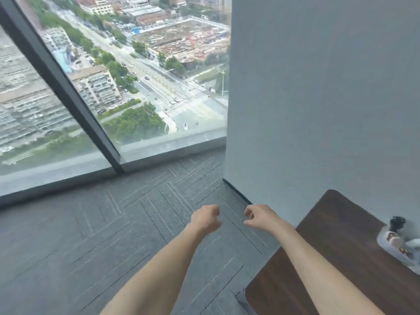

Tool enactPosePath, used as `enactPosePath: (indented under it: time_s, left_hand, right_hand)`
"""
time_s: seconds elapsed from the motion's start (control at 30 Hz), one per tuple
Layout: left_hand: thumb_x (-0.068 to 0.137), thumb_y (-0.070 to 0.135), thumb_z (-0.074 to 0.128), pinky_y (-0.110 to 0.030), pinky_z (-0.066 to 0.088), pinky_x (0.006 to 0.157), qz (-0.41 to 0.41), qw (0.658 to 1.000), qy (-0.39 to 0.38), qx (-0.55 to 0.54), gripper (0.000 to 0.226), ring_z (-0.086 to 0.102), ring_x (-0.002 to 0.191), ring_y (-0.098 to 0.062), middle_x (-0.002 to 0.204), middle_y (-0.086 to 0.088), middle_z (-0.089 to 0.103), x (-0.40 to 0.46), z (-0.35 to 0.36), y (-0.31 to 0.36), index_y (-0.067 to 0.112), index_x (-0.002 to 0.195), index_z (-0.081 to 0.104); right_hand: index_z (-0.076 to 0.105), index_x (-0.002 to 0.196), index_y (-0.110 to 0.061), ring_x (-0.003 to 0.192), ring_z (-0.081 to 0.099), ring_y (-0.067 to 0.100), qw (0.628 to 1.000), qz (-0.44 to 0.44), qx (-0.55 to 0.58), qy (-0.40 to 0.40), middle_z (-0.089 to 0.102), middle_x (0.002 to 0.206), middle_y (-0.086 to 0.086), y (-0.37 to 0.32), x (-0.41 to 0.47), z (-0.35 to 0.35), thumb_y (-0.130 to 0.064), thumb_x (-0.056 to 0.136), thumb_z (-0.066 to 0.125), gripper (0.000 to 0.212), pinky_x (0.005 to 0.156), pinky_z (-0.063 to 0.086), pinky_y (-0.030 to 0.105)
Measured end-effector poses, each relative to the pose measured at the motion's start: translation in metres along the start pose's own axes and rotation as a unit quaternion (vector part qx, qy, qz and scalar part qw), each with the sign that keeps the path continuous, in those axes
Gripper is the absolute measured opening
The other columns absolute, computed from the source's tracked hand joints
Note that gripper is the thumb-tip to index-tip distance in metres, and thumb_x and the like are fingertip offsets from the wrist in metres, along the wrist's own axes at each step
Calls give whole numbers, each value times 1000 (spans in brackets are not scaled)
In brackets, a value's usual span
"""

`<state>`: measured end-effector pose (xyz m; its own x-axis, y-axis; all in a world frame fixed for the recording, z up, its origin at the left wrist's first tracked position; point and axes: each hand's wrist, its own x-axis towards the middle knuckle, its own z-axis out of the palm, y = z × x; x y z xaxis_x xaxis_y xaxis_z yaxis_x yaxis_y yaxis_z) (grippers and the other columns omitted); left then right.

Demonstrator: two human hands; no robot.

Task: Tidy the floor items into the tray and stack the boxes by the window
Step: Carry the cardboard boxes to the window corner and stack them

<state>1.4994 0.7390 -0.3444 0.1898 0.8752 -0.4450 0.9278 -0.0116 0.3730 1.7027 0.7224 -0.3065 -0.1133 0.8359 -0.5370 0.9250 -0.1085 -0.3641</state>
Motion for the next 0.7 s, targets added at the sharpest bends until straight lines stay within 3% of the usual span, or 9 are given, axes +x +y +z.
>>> enactPosePath:
  time_s: [0.2,0.3,0.53,0.7]
  left_hand:
    - [88,28,61,-34,49,88,-144,987,49,-52,32,59,112,-22,124,0,62,-116,-53,-217,20,118,57]
    - [88,31,61,-34,47,90,-228,967,74,-88,35,58,115,-23,127,-1,60,-183,-70,-314,20,121,57]
    - [87,30,59,-33,46,86,-389,880,152,-225,32,59,109,-25,125,-3,59,-322,-76,-489,20,117,57]
    - [86,34,64,-32,50,86,-480,808,187,-286,33,62,105,-25,118,-4,63,-410,-67,-592,19,114,58]
  right_hand:
    - [65,116,-21,108,62,19,991,-91,-82,-62,67,113,-1,-226,17,73,-34,81,64,38,91,50,29]
    - [62,123,-21,113,60,20,976,-151,-128,-93,64,122,1,-339,13,115,-35,86,65,40,93,49,29]
    - [64,123,-19,109,61,20,917,-308,-198,-158,66,122,4,-556,-8,225,-34,92,61,35,88,48,28]
    - [62,124,-17,102,63,22,851,-391,-267,-226,66,119,6,-690,-18,314,-32,92,62,35,88,52,33]
